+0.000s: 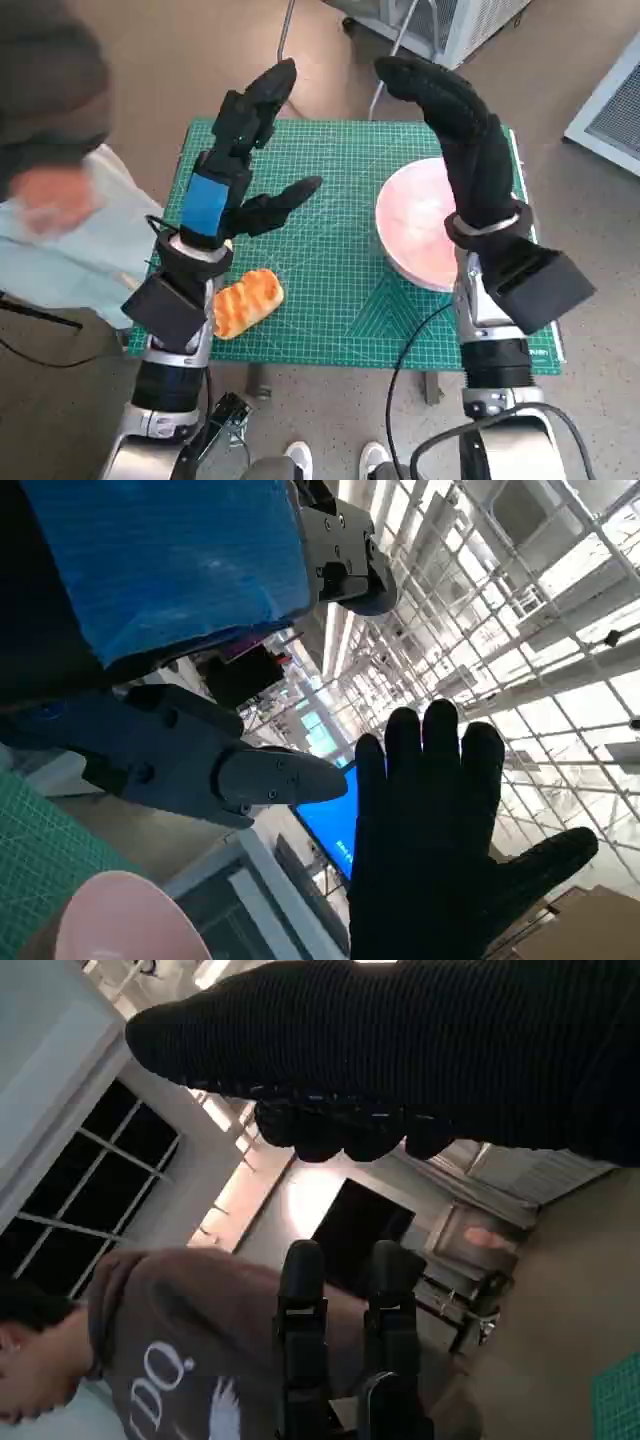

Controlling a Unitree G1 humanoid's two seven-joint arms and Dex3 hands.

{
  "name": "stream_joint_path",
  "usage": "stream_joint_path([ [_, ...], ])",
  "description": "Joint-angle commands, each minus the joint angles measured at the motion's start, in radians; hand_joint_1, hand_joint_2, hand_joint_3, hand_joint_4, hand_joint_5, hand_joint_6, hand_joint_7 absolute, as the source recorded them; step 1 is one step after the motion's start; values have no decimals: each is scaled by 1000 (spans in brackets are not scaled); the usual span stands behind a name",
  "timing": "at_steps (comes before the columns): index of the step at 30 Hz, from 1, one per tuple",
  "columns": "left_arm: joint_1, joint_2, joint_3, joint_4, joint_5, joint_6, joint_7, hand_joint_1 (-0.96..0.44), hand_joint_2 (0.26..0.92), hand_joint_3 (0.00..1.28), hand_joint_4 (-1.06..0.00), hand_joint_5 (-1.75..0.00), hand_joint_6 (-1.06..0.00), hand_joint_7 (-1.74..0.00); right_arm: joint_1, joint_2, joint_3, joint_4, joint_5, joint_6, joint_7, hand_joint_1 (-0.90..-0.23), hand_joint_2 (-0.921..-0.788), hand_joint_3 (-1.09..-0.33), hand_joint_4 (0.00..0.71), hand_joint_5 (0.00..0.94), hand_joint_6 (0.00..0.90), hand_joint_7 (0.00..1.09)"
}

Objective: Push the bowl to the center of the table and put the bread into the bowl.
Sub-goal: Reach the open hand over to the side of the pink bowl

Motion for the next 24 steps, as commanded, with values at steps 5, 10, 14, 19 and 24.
stream_joint_path([
  [5,14,10,3,-12,-3,-8,-2,-438,921,257,-250,0,-108,-504,19,5,2,25,-1,-6,3,-677,-921,-817,234,0,-1,657],
  [10,17,10,2,-16,2,-7,0,-434,921,257,-250,0,-109,-504,22,5,3,22,2,-5,5,-677,-921,-816,234,0,-1,655],
  [14,19,11,1,-16,2,-8,0,-436,921,262,-250,0,-109,-503,24,5,4,21,3,-5,7,-675,-921,-818,233,0,-1,654],
  [19,22,10,0,-18,2,-6,1,-437,921,267,-250,0,-109,-503,27,3,3,22,6,-6,11,-672,-921,-819,232,0,-1,652],
  [24,26,7,-1,-19,1,-5,2,-437,921,269,-250,0,-109,-502,33,-2,-1,23,12,-7,17,-669,-921,-819,233,0,-1,652],
])
